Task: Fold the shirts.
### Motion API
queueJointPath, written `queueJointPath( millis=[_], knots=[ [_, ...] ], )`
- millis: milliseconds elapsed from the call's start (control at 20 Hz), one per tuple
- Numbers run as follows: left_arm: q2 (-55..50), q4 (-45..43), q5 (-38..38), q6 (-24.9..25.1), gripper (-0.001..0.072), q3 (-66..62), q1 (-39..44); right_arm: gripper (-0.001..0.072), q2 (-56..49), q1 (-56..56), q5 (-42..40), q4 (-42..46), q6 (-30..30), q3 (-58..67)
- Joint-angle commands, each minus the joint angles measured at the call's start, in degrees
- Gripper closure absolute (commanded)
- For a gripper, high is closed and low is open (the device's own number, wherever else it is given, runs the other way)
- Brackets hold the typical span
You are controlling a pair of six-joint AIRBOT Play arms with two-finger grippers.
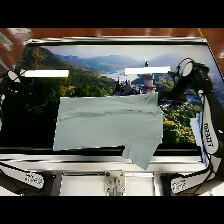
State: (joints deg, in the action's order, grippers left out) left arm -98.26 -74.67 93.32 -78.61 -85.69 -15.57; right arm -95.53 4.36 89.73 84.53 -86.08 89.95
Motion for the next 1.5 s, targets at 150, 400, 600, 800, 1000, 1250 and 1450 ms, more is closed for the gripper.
queueJointPath(
  millis=[150,400,600,800,1000,1250,1450],
  knots=[
    [22.8,3.5,-5.7,7.7,0.0103,33.9,-14.6,0.0029,18.7,17.6,1.0,-8.3,5.9,-18.2],
    [26.4,8.4,-10.8,11.8,0.0033,52.8,-19.5,0.0029,22.9,24.2,-0.4,-12.3,10.0,-31.5],
    [25.5,12.2,-14.1,13.3,0.0047,55.6,-18.4,0.0029,22.8,24.0,-1.9,-15.1,10.4,-34.1],
    [22.4,15.1,-18.3,13.4,0.0051,55.6,-17.2,0.0029,22.8,24.0,-2.6,-15.5,10.3,-34.1],
    [21.9,17.1,-23.7,13.4,0.0164,55.6,-14.8,0.0029,22.8,24.0,-2.6,-15.5,9.4,-34.1],
    [21.9,17.3,-24.1,13.4,0.0672,55.6,-13.9,0.0028,22.8,24.0,-3.0,-15.6,10.2,-40.4],
    [22.6,17.3,-23.2,13.4,0.0673,55.6,-13.9,0.0028,22.8,24.0,-10.1,-27.0,13.3,-53.1]
  ],
)
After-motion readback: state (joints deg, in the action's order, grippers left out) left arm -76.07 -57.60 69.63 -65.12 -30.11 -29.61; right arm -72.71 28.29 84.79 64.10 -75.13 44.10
